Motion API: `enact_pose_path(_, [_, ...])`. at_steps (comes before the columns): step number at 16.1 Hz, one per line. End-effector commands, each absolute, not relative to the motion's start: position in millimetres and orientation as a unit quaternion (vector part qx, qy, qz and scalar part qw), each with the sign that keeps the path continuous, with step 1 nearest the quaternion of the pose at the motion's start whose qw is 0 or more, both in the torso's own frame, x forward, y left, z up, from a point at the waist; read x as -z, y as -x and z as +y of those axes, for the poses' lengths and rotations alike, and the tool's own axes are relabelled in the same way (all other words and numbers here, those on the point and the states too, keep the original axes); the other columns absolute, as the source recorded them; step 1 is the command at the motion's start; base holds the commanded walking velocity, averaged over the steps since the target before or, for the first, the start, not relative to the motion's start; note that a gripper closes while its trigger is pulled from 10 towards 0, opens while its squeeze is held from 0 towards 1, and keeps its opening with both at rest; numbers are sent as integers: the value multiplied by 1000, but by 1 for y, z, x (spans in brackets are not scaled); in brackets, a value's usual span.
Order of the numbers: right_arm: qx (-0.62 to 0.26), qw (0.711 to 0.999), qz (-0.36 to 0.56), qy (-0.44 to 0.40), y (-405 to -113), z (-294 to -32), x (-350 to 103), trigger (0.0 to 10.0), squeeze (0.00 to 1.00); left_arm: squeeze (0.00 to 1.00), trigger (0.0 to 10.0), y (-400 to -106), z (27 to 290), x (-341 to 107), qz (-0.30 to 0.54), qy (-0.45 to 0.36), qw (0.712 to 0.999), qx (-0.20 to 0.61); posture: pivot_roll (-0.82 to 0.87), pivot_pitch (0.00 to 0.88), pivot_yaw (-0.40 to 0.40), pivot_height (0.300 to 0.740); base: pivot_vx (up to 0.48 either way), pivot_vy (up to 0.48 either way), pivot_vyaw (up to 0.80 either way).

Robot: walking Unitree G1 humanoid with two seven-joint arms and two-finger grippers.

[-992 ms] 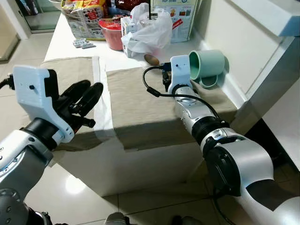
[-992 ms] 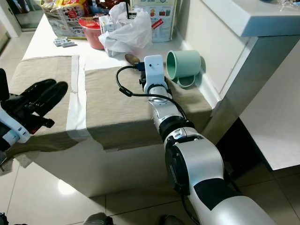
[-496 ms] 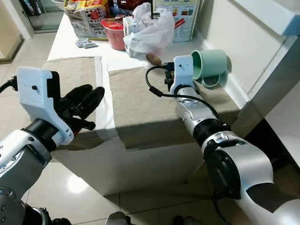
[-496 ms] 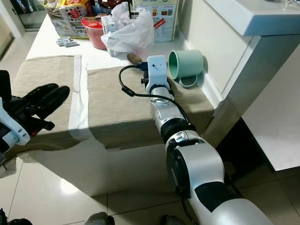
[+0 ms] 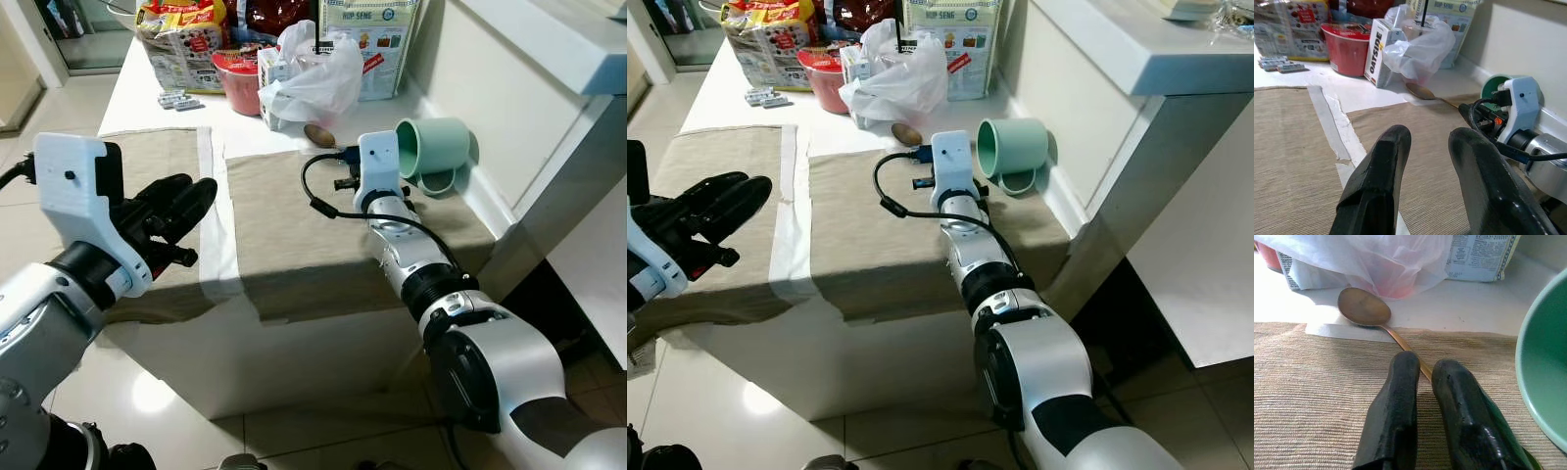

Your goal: Setting the table

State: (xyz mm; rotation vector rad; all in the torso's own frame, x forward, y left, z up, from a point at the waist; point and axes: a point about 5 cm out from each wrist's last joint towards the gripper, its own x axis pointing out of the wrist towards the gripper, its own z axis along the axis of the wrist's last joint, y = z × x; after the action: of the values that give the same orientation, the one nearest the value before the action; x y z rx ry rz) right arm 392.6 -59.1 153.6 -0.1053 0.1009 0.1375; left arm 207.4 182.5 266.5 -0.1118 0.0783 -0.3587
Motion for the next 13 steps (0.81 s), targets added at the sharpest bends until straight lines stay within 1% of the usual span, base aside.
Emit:
enact_pose_path(1, [-68, 964, 246, 71, -350, -72, -59, 0, 0, 0, 10000, -208, 180, -267, 45, 53, 980, 187, 259, 160, 24, 740, 0, 0, 0])
enact_pose_path(4, [-77, 959, 264, 74, -337, -70, -42, 0, 0, 0, 10000, -211, 178, -267, 42, 57, 979, 192, 237, 148, 17, 740, 0, 0, 0])
enact_pose_path(6, [-93, 956, 270, 74, -327, -62, -32, 0, 0, 0, 10000, -212, 177, -267, 40, 49, 979, 194, 221, 132, 10, 740, 0, 0, 0])
enact_pose_path(8, [-120, 954, 265, 74, -315, -50, -23, 0, 0, 0, 10000, -218, 179, -267, 29, 47, 981, 185, 175, 92, -4, 740, 0, 0, 0])
enact_pose_path(11, [-130, 962, 232, 66, -320, -45, -32, 0, 0, 0, 10000, -224, 179, -264, 24, 46, 981, 184, 123, 59, -2, 740, 0, 0, 0])
enact_pose_path(12, [-137, 973, 176, 59, -337, -39, -57, 0, 0, 0, 10000, -228, 180, -262, 22, 45, 982, 181, 72, 50, -1, 740, 0, 0, 0])
enact_pose_path(13, [-134, 978, 152, 50, -346, -38, -71, 0, 0, 0, 10000, -230, 182, -261, 22, 43, 983, 177, 52, 48, 1, 740, 0, 0, 0])
